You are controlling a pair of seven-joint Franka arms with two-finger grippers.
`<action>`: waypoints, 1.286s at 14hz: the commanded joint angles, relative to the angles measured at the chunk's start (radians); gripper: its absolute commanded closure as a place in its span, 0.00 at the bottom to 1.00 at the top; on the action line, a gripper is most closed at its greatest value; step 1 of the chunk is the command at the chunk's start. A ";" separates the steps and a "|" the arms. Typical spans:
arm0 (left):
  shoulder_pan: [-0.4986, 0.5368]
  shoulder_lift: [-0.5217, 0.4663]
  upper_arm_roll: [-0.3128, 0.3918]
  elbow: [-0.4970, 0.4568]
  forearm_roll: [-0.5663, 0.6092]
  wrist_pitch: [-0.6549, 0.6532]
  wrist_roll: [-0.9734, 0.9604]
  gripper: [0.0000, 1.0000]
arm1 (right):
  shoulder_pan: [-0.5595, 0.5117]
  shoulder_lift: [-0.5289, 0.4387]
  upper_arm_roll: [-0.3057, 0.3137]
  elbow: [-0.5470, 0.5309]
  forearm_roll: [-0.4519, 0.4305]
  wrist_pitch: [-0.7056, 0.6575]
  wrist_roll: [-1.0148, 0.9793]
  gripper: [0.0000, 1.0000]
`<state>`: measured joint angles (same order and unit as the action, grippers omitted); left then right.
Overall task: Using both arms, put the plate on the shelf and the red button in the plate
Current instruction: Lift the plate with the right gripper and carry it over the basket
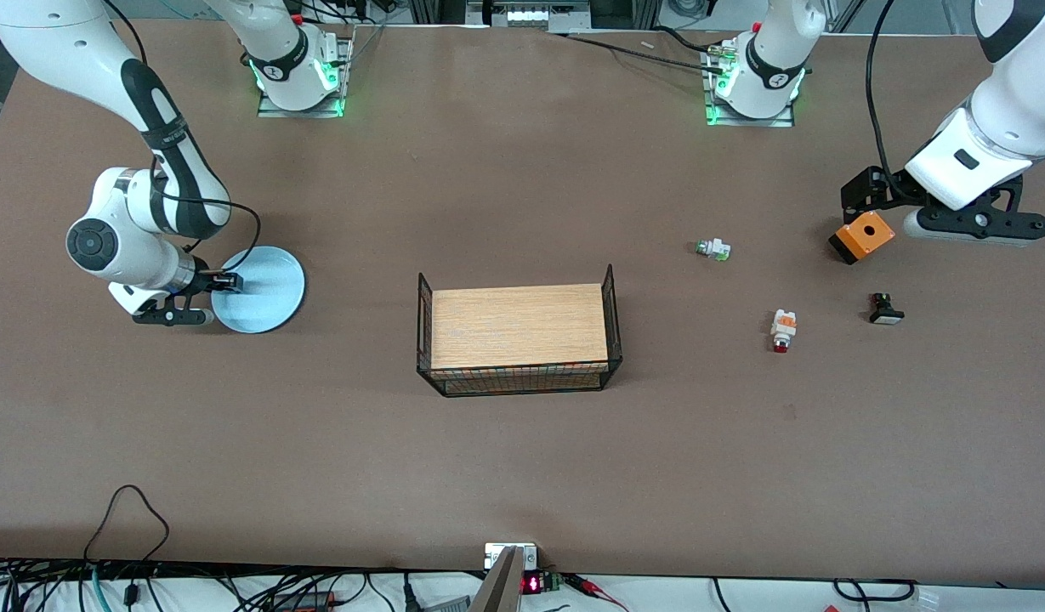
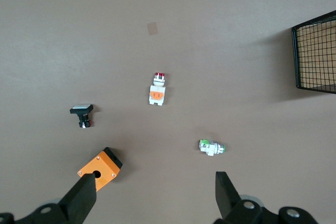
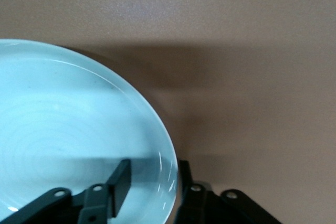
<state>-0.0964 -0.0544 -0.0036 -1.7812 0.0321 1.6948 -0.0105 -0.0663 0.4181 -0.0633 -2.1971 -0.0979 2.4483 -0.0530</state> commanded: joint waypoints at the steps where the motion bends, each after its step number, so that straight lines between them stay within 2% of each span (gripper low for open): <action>1: 0.000 0.014 -0.001 0.029 -0.003 -0.023 -0.002 0.00 | -0.004 -0.009 0.011 0.000 -0.016 -0.043 -0.016 1.00; 3: 0.001 0.014 -0.001 0.029 -0.003 -0.023 0.001 0.00 | -0.006 -0.010 0.011 0.000 -0.013 -0.048 -0.013 1.00; 5: 0.001 0.014 -0.001 0.029 -0.003 -0.023 0.001 0.00 | -0.006 -0.024 0.017 0.007 0.004 -0.115 -0.010 1.00; 6: 0.001 0.014 -0.001 0.029 -0.003 -0.023 0.001 0.00 | -0.007 -0.038 0.020 0.023 0.041 -0.164 -0.007 1.00; 8: 0.001 0.014 -0.001 0.029 -0.003 -0.023 0.000 0.00 | -0.004 -0.068 0.045 0.107 0.160 -0.330 0.013 1.00; 10: 0.001 0.014 -0.001 0.029 -0.003 -0.023 -0.002 0.00 | -0.004 -0.108 0.062 0.198 0.173 -0.492 0.102 1.00; 12: 0.001 0.014 -0.001 0.029 -0.003 -0.023 -0.002 0.00 | -0.004 -0.127 0.075 0.345 0.182 -0.694 0.188 1.00; 14: 0.001 0.014 -0.001 0.029 -0.003 -0.023 -0.002 0.00 | -0.004 -0.143 0.105 0.455 0.188 -0.829 0.237 1.00; 16: 0.001 0.014 -0.001 0.029 -0.003 -0.023 0.000 0.00 | 0.009 -0.172 0.123 0.537 0.257 -0.935 0.362 1.00; 18: 0.001 0.014 -0.001 0.029 -0.003 -0.023 0.000 0.00 | 0.051 -0.202 0.125 0.580 0.363 -0.969 0.540 1.00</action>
<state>-0.0964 -0.0543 -0.0036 -1.7812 0.0321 1.6937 -0.0105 -0.0470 0.2329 0.0554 -1.6654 0.1893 1.5256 0.3453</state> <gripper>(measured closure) 0.000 0.969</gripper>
